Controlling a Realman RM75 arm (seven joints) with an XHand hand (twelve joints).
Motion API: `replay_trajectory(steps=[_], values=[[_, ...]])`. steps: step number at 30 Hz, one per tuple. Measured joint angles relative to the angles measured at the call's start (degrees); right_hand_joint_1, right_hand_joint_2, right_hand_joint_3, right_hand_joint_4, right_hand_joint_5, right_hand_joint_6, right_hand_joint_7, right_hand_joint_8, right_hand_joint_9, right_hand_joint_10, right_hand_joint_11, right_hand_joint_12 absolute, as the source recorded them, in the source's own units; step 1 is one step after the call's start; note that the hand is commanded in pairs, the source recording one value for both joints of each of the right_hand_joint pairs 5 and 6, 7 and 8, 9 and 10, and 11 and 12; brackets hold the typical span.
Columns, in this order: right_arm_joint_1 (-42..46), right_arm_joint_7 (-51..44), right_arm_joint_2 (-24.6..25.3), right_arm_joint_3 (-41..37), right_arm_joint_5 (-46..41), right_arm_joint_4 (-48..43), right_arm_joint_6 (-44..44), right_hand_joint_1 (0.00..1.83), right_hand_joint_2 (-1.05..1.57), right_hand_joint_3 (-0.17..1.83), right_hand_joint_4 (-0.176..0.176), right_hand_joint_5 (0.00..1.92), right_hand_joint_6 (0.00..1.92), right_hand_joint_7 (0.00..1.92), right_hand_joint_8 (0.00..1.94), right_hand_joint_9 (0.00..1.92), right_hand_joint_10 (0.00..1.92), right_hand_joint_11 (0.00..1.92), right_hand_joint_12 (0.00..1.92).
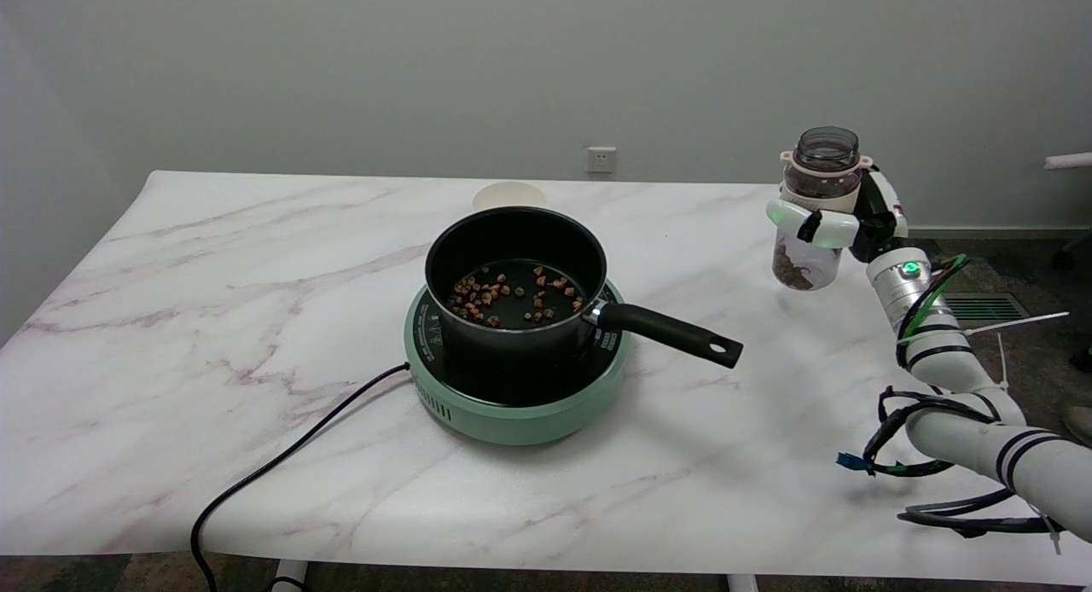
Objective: Place the bottle onto the table.
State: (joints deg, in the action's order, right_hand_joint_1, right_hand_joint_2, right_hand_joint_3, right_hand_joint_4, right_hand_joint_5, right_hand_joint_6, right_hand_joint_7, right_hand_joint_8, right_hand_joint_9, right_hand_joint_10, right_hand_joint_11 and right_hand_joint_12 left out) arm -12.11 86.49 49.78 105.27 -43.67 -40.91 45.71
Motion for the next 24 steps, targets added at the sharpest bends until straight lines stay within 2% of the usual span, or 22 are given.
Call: replay_trajectory(steps=[10,24], values=[[-3.0,-0.1,1.7,0.9,-0.4,3.4,-1.7,1.47,1.18,0.68,0.000,1.92,1.92,1.92,1.92,1.36,1.36,1.25,1.25],[-4.9,-0.1,3.2,1.5,-1.1,6.3,-3.0,1.50,1.10,0.77,0.000,1.92,1.92,1.92,1.92,1.33,1.33,1.24,1.24]])
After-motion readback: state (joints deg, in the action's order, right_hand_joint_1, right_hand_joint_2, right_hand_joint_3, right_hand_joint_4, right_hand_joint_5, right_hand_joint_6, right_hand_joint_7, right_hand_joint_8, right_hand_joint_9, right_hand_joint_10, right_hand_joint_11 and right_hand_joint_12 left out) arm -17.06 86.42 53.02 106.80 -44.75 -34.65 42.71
